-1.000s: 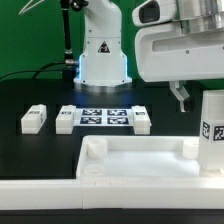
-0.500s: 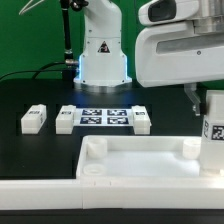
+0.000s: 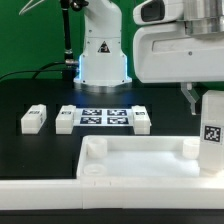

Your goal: Assemble desk

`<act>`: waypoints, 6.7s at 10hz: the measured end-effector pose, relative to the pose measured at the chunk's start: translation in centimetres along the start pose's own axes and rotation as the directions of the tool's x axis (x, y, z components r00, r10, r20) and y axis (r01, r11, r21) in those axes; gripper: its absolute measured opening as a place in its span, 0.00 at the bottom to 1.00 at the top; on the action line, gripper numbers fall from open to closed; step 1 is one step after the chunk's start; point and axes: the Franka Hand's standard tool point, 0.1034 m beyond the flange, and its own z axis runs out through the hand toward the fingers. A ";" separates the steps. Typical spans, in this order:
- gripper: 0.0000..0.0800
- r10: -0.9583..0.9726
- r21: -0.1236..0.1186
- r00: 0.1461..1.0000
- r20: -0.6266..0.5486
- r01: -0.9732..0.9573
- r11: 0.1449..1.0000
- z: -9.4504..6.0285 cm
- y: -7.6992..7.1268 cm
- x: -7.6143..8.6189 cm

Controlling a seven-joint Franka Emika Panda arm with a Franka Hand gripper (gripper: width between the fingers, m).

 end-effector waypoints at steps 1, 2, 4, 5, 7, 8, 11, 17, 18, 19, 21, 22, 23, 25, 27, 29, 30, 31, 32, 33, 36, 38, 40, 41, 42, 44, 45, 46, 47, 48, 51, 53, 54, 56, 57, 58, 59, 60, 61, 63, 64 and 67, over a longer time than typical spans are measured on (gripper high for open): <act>0.38 0.217 0.005 0.976 -0.003 -0.217 0.976 0.0 0.0 0.0; 0.38 0.424 0.026 0.905 0.001 -0.424 0.905 0.1 -0.1 0.0; 0.38 0.652 0.040 0.757 0.031 -0.653 0.756 0.2 -0.1 -0.1; 0.38 0.677 0.038 0.735 0.032 -0.678 0.734 0.2 -0.2 -0.2; 0.38 0.668 0.038 0.744 0.032 -0.668 0.743 0.2 -0.1 -0.3; 0.62 0.608 0.040 0.794 0.028 -0.608 0.793 0.2 -0.1 -0.3; 0.80 0.188 0.050 0.982 0.007 -0.188 0.981 0.1 -0.2 -0.3; 0.81 -0.506 -0.018 0.863 -0.006 0.506 0.862 -0.5 -0.1 -0.6; 0.81 -0.625 -0.023 0.781 0.008 0.625 0.780 -0.5 0.1 -0.5; 0.81 -0.593 -0.022 0.805 0.006 0.593 0.805 -0.5 0.0 -0.6; 0.66 -0.565 -0.023 0.825 0.005 0.565 0.825 -0.5 0.0 -0.6; 0.66 -0.524 -0.022 0.852 0.004 0.524 0.852 -0.5 0.0 -0.6; 0.49 -0.452 -0.021 0.892 0.003 0.452 0.892 -0.5 0.0 -0.6; 0.37 -0.288 -0.026 0.957 -0.005 0.288 0.957 -0.4 0.1 -0.5; 0.37 -0.011 -0.038 1.000 -0.029 0.010 0.999 -0.3 0.0 -0.9; 0.37 0.342 -0.007 0.940 -0.015 -0.342 0.940 -0.3 -0.1 -0.8; 0.37 0.523 0.018 0.852 0.004 -0.523 0.852 -0.2 -0.1 -0.6; 0.37 0.609 0.027 0.793 0.021 -0.609 0.792 -0.2 0.1 -0.4; 0.37 0.616 0.026 0.787 0.022 -0.616 0.787 -0.2 0.0 -0.4; 0.37 0.616 0.026 0.787 0.022 -0.617 0.787 -0.2 0.0 -0.5; 0.74 0.424 0.021 0.905 0.009 -0.424 0.905 0.2 0.2 -0.5; 0.80 0.168 0.011 0.986 0.015 -0.168 0.986 0.5 0.0 -1.1; 0.81 0.057 0.012 0.998 0.013 -0.057 0.998 0.5 0.1 -0.9; 0.81 -0.015 0.013 1.000 0.012 0.014 1.000 0.5 0.1 -0.9; 0.81 -0.113 0.007 0.994 0.008 0.113 0.994 0.5 0.2 -0.9; 0.81 -0.505 -0.012 0.863 0.009 0.505 0.863 0.4 0.2 -0.7; 0.81 -0.631 -0.015 0.776 0.016 0.631 0.776 0.5 0.3 -0.6; 0.80 -0.616 -0.015 0.788 0.014 0.616 0.788 0.5 0.3 -0.6; 0.59 -0.585 -0.016 0.811 0.014 0.585 0.811 0.5 0.3 -0.6; 0.59 -0.587 -0.016 0.810 0.014 0.587 0.810 0.5 0.3 -0.6; 0.36 -0.411 -0.020 0.911 0.009 0.412 0.911 0.5 0.5 -0.4; 0.36 -0.144 -0.034 0.990 -0.006 0.144 0.989 0.6 0.3 -0.7; 0.36 0.073 -0.025 0.997 -0.025 -0.074 0.997 0.7 0.2 -0.8; 0.36 0.457 0.007 0.889 -0.027 -0.457 0.889 0.7 0.1 -0.6; 0.36 0.665 0.023 0.746 0.008 -0.665 0.746 0.6 0.1 -0.2; 0.36 0.708 0.024 0.706 0.011 -0.708 0.706 0.6 0.2 -0.2; 0.36 0.740 0.023 0.672 0.012 -0.740 0.672 0.7 0.1 -0.4; 0.62 0.647 0.024 0.763 0.003 -0.647 0.762 0.7 0.2 -0.2; 0.62 0.647 0.024 0.763 0.003 -0.647 0.762 0.7 0.2 -0.2; 0.77 0.647 0.024 0.763 0.003 -0.647 0.762 0.7 0.2 -0.2; 0.80 0.647 0.024 0.763 0.003 -0.647 0.762 0.7 0.2 -0.2; 0.81 0.647 0.024 0.763 0.003 -0.647 0.762 0.7 0.2 -0.2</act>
Offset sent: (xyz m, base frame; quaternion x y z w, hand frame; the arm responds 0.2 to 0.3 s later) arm 0.0186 -0.0002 0.0045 0.0740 -0.0260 0.3766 0.9230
